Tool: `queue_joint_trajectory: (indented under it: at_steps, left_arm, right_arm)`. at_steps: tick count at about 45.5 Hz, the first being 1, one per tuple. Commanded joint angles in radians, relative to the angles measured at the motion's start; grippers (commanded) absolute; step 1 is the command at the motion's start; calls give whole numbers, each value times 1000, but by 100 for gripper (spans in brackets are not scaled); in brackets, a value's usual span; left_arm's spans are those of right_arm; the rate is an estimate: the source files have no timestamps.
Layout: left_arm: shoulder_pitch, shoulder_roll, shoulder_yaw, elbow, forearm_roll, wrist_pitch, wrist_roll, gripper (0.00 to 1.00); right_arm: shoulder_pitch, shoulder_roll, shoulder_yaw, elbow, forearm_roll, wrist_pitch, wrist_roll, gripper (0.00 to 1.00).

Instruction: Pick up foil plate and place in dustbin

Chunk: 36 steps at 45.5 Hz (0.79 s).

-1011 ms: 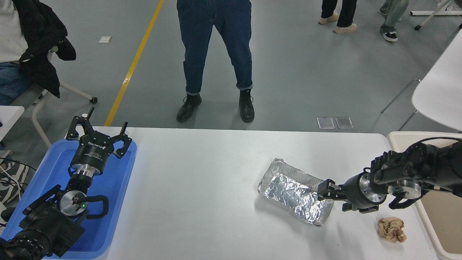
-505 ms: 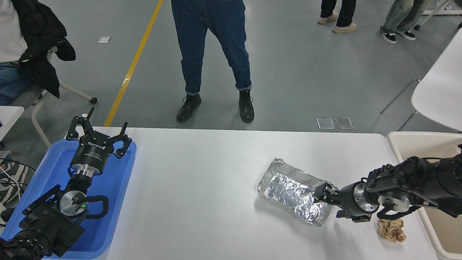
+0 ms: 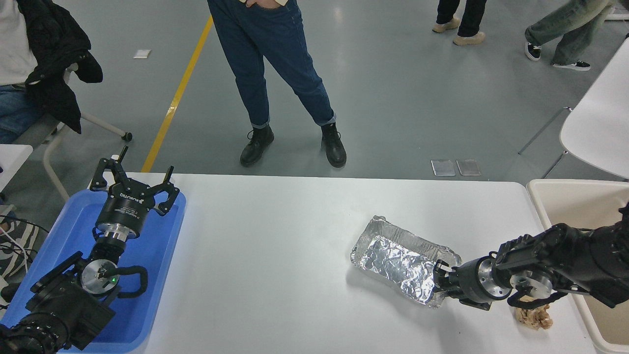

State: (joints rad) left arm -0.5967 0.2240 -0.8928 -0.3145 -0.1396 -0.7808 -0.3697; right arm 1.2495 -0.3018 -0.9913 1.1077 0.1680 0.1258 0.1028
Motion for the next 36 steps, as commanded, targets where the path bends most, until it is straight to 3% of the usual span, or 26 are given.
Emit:
queue_joint_trajectory:
  at_steps: [1,15,24,29,36]
  left_arm:
    - [0,0,0,0,0,0,0,100]
    - [0,0,0,0,0,0,0,100]
    - [0,0,0,0,0,0,0,100]
    - [0,0,0,0,0,0,0,100]
    - [0,-2,0,0,0,0,2,100]
  right_arm:
    - [4,-5,19,0,-4,0,0,0]
    - [88,-45,-4,87,-24,24,2,0]
    - [287,-72,-72,297,-254,67,2,0]
    - [375,-109,-84,345,-272,162,2,0]
    - [550,-141,-130,368,-269,409,3,0]
